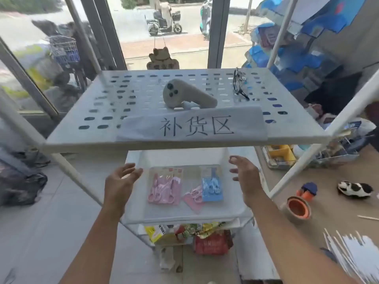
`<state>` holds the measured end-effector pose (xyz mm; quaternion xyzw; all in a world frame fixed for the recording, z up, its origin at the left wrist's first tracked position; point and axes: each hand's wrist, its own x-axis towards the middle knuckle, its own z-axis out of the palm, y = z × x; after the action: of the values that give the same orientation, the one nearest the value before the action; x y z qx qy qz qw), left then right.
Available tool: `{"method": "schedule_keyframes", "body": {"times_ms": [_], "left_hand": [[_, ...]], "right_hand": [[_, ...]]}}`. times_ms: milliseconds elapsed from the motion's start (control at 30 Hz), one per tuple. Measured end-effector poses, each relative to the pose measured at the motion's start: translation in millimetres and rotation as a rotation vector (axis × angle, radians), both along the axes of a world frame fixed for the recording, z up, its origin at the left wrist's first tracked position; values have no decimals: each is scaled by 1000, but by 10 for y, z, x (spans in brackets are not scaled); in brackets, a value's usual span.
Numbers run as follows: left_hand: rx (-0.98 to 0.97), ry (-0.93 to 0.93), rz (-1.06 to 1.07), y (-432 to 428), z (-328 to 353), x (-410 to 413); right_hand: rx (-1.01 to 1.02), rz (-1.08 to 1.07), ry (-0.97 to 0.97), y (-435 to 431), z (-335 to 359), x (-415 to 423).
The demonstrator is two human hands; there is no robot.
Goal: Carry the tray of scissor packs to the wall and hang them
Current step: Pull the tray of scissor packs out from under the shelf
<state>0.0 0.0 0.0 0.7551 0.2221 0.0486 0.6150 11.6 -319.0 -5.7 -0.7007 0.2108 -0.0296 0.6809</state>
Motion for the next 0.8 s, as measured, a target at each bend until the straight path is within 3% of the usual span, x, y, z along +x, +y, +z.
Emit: {"method": "schedule_keyframes", "body": {"times_ms": [233, 600, 800], "left_hand": [[-2, 122, -27, 198, -302, 404], [-85, 357, -101, 441, -427, 603], [-84, 341, -138, 422, -331, 574]], "right_hand": [[18, -200, 94, -149, -172, 217], [46, -60, 359, -282, -428, 400], [49, 69, 381, -363, -391, 335]]}}
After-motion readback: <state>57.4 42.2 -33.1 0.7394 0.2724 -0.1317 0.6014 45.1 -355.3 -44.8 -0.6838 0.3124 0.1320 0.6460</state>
